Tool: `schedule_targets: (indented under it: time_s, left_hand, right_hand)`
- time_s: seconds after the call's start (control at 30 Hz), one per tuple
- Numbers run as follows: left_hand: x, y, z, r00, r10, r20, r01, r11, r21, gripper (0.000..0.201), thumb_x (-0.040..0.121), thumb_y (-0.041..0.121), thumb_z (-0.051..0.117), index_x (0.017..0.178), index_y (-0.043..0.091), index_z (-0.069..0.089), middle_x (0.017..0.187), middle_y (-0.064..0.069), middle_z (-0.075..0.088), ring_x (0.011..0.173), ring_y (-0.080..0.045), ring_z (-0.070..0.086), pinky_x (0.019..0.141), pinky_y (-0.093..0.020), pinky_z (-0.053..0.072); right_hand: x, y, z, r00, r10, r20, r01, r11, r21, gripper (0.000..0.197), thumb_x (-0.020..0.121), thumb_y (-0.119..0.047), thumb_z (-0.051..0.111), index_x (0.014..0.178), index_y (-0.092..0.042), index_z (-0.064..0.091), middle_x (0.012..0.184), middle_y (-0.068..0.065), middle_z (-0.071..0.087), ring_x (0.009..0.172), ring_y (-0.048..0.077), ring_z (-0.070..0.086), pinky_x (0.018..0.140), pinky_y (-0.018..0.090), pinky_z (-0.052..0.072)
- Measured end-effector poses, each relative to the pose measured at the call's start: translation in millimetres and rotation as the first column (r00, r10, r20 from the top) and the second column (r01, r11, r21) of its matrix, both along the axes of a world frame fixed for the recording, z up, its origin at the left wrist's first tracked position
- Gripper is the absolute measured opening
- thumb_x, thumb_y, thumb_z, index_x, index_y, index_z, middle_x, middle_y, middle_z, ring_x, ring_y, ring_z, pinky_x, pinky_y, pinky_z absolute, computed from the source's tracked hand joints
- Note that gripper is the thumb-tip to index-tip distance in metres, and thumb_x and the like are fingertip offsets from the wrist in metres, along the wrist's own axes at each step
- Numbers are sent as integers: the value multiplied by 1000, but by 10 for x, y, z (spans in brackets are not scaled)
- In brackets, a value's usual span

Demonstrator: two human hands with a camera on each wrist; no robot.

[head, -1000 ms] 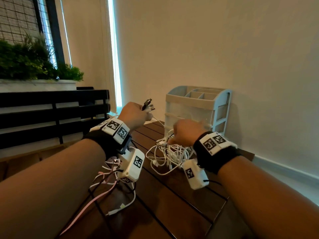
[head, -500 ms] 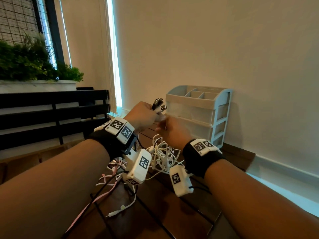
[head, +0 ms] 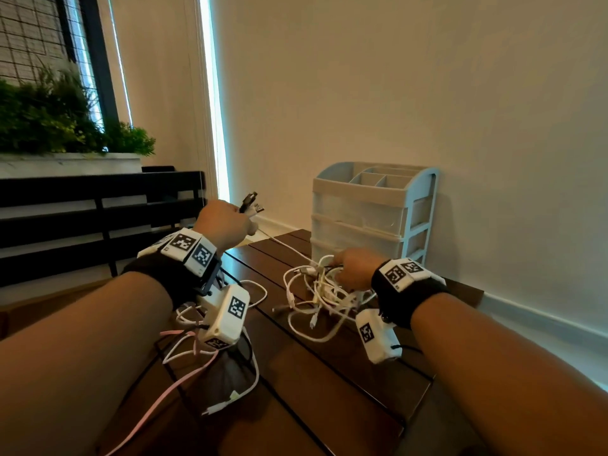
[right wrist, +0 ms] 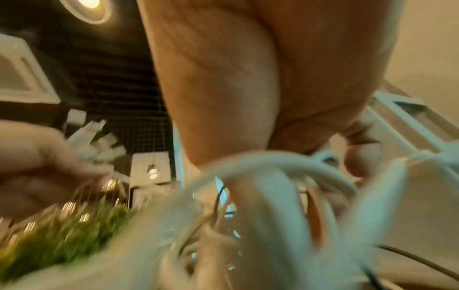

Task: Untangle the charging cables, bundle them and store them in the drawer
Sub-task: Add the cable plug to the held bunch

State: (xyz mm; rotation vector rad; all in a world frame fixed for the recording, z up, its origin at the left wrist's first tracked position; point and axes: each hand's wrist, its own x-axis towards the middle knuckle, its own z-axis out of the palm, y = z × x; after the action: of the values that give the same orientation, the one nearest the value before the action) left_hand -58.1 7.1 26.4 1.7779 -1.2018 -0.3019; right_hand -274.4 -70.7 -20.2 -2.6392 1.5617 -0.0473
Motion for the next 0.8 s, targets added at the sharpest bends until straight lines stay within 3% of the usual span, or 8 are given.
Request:
schedule_targets:
  time_s: [0.1,0.17,0.27,0.4,0.47,0.57,0.73,0.8]
  left_hand:
    - [14,0,-24,998,7,66,-9,1000,23,20,79,15,72,66,9,58,71,-8,57,74,-27,56,63,-30,43]
    - [-28,9,-34,997,-19,69,17,1000,23,16,79,16,72,69,10,61,68,-6,55,70,-24,54,58,-27,39]
    - [-149,21,-39,993,-92,72,92,996,4,15,83,19,70,74,9,62,68,-5,53,66,-21,50,55,-27,37]
    - [-350,34,-33,972,-212,99,213,977,9,14,84,21,72,89,9,68,74,-4,60,68,-15,53,56,-25,38]
    - [-428,28,-41,955,-255,152,250,967,51,15,82,21,74,88,8,69,74,-4,60,68,-16,53,57,-24,38]
    - [-506,22,-65,932,-282,229,257,957,134,15,82,21,73,84,7,66,75,-5,61,74,-20,55,62,-26,41]
    - [-496,-12,-142,937,-289,195,251,947,200,21,81,18,74,94,3,70,92,-12,68,90,-25,62,82,-36,49]
    - [-479,18,-98,948,-308,76,301,949,98,18,81,14,74,95,4,71,88,-8,70,84,-22,62,78,-34,49]
  right_hand:
    - [-163,24,22,980,-12,197,-47,956,291,37,94,-43,54,129,-30,55,115,-2,62,101,18,59,91,35,46]
    - [-199,8,50,932,-93,350,-58,916,397,37,96,-38,52,129,-20,56,120,6,63,93,17,61,90,39,52]
    - [-117,30,87,979,-32,199,-24,962,274,36,97,-22,52,133,-24,54,122,9,61,78,15,65,77,31,57]
    - [84,62,-56,990,76,-122,-86,993,-82,29,92,-34,59,113,-16,68,107,7,68,90,21,63,80,31,50]
    - [142,54,-137,993,46,-111,-67,980,-186,26,91,-35,59,98,-13,69,101,7,69,88,22,61,75,31,47]
    - [179,78,-140,997,6,-76,-31,942,-333,22,89,-34,56,92,-15,68,96,3,66,93,23,62,75,32,43]
    - [106,73,-63,997,-56,45,66,960,-272,16,89,-31,53,85,-17,61,96,3,65,93,23,60,80,34,41]
    - [24,47,-79,993,-93,71,109,958,-265,16,89,-32,54,85,-17,58,94,4,63,92,24,60,84,36,45]
